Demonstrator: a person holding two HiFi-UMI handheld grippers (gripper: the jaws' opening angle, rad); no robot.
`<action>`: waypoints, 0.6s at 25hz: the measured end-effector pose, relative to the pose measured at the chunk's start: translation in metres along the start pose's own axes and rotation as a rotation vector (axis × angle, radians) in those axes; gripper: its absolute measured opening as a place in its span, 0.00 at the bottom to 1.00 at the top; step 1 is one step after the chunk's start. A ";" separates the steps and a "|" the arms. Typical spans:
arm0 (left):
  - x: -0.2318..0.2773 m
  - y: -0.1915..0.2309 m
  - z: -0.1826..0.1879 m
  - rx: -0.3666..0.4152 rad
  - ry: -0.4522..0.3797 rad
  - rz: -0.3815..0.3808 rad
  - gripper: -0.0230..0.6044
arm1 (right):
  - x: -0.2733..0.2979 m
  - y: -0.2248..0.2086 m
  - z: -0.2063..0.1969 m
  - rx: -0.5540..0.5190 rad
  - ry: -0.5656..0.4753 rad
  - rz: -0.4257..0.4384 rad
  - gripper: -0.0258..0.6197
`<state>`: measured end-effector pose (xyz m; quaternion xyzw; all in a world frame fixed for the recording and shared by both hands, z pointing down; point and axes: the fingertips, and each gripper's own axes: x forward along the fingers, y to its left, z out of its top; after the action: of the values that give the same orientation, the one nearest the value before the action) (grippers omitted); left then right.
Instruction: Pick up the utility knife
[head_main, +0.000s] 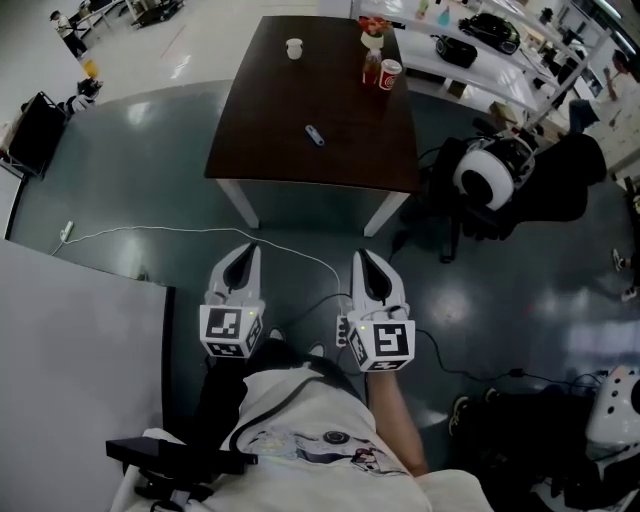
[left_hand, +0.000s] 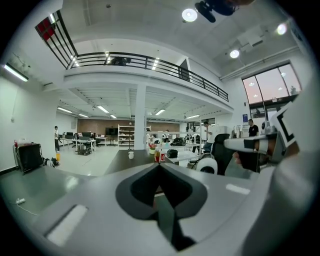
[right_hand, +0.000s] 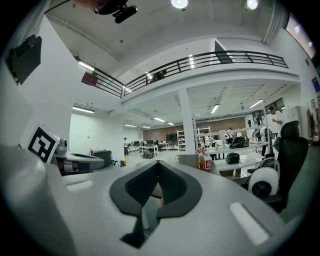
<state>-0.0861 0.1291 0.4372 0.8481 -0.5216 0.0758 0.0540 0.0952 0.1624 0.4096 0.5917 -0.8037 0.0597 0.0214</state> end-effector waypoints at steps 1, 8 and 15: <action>0.002 0.001 -0.001 -0.003 0.003 0.001 0.03 | 0.004 0.000 0.000 0.000 0.000 0.005 0.04; 0.043 0.023 0.011 -0.006 -0.013 -0.031 0.03 | 0.051 0.002 0.011 -0.022 -0.011 0.011 0.04; 0.091 0.051 0.027 -0.005 -0.023 -0.102 0.03 | 0.105 0.008 0.028 -0.038 -0.027 -0.017 0.04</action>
<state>-0.0894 0.0216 0.4281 0.8742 -0.4786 0.0619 0.0541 0.0571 0.0616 0.3919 0.5988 -0.7998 0.0363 0.0225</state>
